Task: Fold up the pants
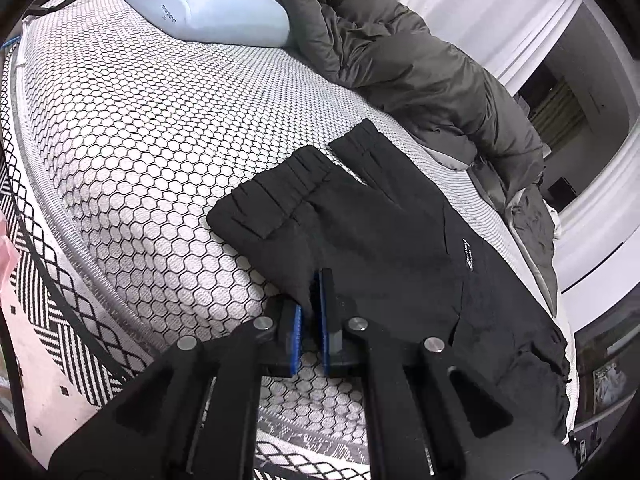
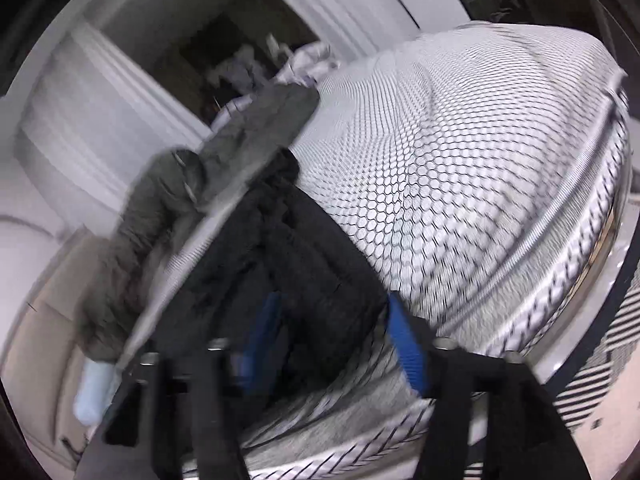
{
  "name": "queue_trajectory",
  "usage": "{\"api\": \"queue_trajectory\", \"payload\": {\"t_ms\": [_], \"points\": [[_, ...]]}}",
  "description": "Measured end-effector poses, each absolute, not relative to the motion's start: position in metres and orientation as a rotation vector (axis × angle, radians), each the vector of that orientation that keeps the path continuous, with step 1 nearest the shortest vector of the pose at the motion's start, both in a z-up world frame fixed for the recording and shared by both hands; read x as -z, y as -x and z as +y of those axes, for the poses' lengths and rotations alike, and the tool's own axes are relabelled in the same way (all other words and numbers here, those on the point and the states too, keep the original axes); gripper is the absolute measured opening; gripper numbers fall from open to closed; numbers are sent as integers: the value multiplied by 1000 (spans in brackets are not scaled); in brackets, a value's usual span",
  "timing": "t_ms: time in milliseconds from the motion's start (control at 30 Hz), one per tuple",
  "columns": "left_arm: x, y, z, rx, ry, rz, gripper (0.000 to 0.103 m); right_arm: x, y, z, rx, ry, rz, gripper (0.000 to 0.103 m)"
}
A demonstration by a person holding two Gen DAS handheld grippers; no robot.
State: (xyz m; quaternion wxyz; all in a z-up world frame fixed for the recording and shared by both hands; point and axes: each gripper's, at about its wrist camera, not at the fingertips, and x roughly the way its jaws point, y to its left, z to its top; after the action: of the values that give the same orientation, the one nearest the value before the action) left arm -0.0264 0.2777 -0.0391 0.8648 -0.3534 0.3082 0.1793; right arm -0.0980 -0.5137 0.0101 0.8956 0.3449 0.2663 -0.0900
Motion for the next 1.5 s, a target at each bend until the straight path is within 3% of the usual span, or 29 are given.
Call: {"api": "queue_trajectory", "payload": {"t_ms": [200,267,300,433,600,700,733,933,967,1033,1067,1100,1133,1500], "points": [[41,25,282,-368,760,649,3,9,95,-490,70,-827,602,62],[40,28,284,-369,773,635,3,16,81,-492,104,-896,600,45],[40,32,287,-370,780,630,3,15,78,-494,123,-899,602,25],[43,40,294,-360,799,631,3,-16,86,-492,135,-742,506,19],[45,45,293,-349,793,637,3,18,85,-508,193,-835,656,30],[39,48,290,-339,773,636,3,9,94,-502,197,-805,579,63],[39,47,289,-331,771,636,3,7,94,-500,174,-816,562,67],[49,34,295,-339,814,668,3,8,69,-488,148,-814,604,66],[50,33,296,-342,817,664,3,11,63,-489,163,-829,607,64],[48,30,296,-355,810,659,3,9,57,-488,213,-799,601,39],[46,30,296,-359,804,651,1,6,54,-484,238,-756,608,35],[44,31,295,-363,795,646,0,-1,53,-477,241,-717,599,20],[41,33,294,-366,783,638,0,-6,57,-473,240,-687,589,15],[-6,37,290,-333,723,560,0,-52,92,-471,209,-681,431,12]]}}
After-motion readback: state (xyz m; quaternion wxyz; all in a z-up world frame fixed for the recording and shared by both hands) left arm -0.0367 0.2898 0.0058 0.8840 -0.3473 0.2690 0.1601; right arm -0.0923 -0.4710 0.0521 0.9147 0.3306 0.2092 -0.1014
